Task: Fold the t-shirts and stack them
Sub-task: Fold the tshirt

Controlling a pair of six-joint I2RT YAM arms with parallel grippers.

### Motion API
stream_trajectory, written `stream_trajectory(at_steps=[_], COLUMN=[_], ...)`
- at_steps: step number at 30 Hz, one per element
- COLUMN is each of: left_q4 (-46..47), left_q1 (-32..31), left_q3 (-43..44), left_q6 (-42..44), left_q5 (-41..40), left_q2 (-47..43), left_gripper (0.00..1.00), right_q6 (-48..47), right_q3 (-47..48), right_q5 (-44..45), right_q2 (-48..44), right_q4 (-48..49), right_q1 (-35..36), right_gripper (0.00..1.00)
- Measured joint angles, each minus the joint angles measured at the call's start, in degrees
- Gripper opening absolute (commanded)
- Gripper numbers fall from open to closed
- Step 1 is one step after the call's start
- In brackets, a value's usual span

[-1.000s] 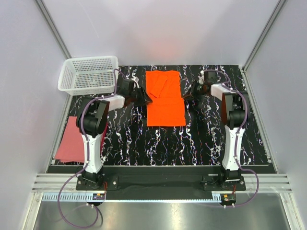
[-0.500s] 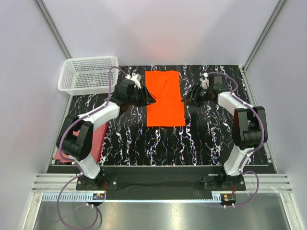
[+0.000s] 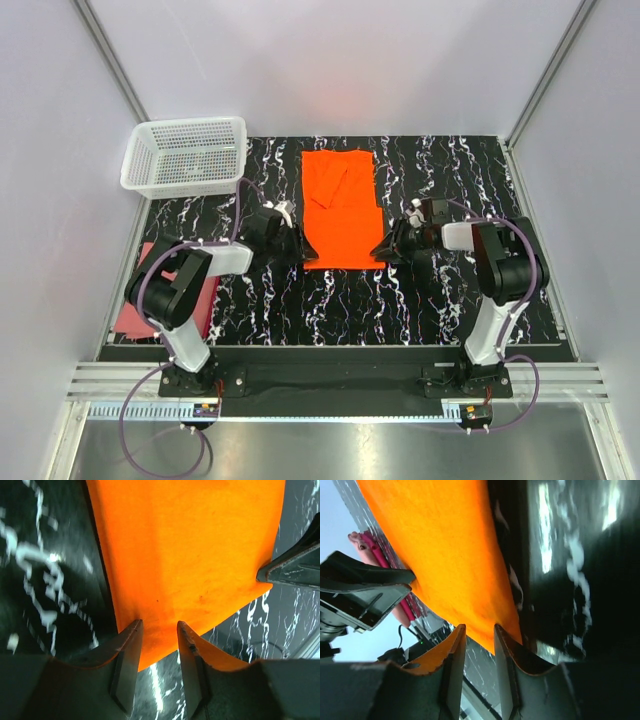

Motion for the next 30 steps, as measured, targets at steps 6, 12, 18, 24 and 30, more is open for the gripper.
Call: stream_trajectory(at_steps=[6, 12, 18, 24, 30], left_q4=[6.16, 3.39, -8.83, -11.06, -10.67], left_q1=[-2.19, -6.69, -7.17, -8.13, -10.43], left_q3=[-12.87, -23.28, -26.43, -30.6, -32.48], left_q6=[-1.84, -3.34, -5.22, -15.06, -21.81], left_q5=[0.26, -0.2, -3.85, -6.82, -7.69], left_q2=[-9.16, -22.29, -39.21, -49.92, -46.51], left_gripper=[0.41, 0.45, 0.56, 0.6, 0.62], right_q6=[3.5, 4.98, 5.42, 10.62, 12.17], right_q3=[-12.81, -25.86, -30.51, -30.8, -30.91], right_q5=[-0.55, -0.28, 3.23, 11.98, 16.5], right_q2=[-7.96, -19.78, -32.89, -49.0, -49.35], right_q4=[5.84, 7.56, -1.44, -9.7, -11.93], right_q1=[0.96, 2.8, 2.82, 2.91, 3.1], right_gripper=[0.38, 0.41, 0.56, 0.61, 0.66])
